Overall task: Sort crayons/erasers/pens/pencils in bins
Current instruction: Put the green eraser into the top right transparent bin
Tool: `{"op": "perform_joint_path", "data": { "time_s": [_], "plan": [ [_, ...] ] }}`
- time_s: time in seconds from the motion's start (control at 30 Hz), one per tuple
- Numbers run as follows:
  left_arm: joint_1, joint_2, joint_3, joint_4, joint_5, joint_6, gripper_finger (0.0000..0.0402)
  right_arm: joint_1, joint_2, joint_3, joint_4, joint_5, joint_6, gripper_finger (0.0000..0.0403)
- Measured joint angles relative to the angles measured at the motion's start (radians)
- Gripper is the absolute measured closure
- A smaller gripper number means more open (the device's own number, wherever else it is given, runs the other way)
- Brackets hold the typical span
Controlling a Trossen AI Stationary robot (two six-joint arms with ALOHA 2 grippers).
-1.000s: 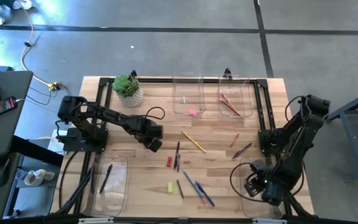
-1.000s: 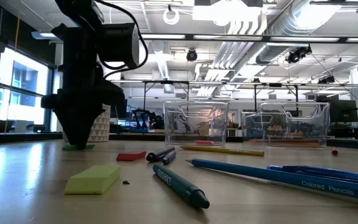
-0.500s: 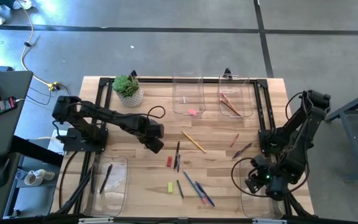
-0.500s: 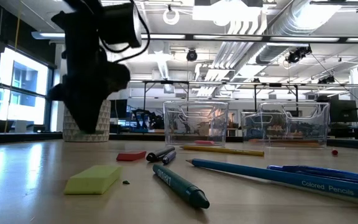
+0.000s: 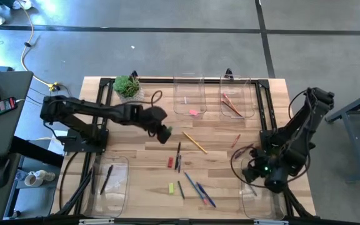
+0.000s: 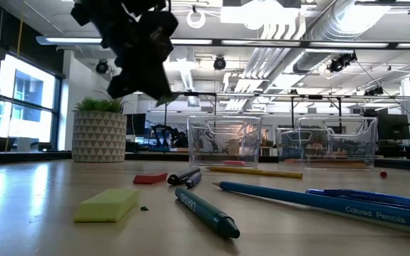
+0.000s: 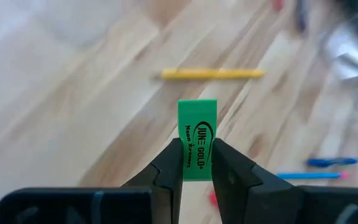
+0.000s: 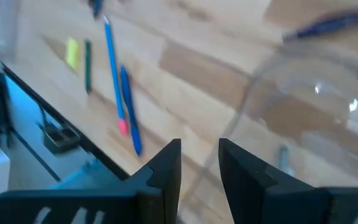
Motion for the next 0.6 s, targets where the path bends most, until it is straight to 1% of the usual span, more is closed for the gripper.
{"op": "perform_joint_path", "data": {
  "time_s": [0.1,0.2,0.27,0.4,0.53,0.6],
  "plan": [
    [0.071,-0.01,0.001,0.056,0.04,0.068,0.0344,-0.058,-0.013,0.0,0.007,0.025,-0.047,0.0304],
    [0.145,-0.01,0.001,0.091,0.114,0.127,0.0344,-0.126,-0.018,0.0,0.021,0.061,-0.102,0.0304],
    [0.192,-0.01,0.001,0.108,0.168,0.162,0.0344,-0.175,-0.018,0.0,0.047,0.08,-0.151,0.0304],
    [0.272,-0.01,0.001,0.137,0.238,0.226,0.0344,-0.273,-0.018,0.0,0.12,0.105,-0.275,0.0304],
    [0.339,-0.01,0.007,0.158,0.281,0.294,0.0344,-0.371,-0.018,0.0,0.181,0.106,-0.382,0.0304],
    [0.366,-0.01,0.026,0.157,0.286,0.333,0.0344,-0.416,-0.018,0.0,0.209,0.11,-0.433,0.0304]
  ]
}}
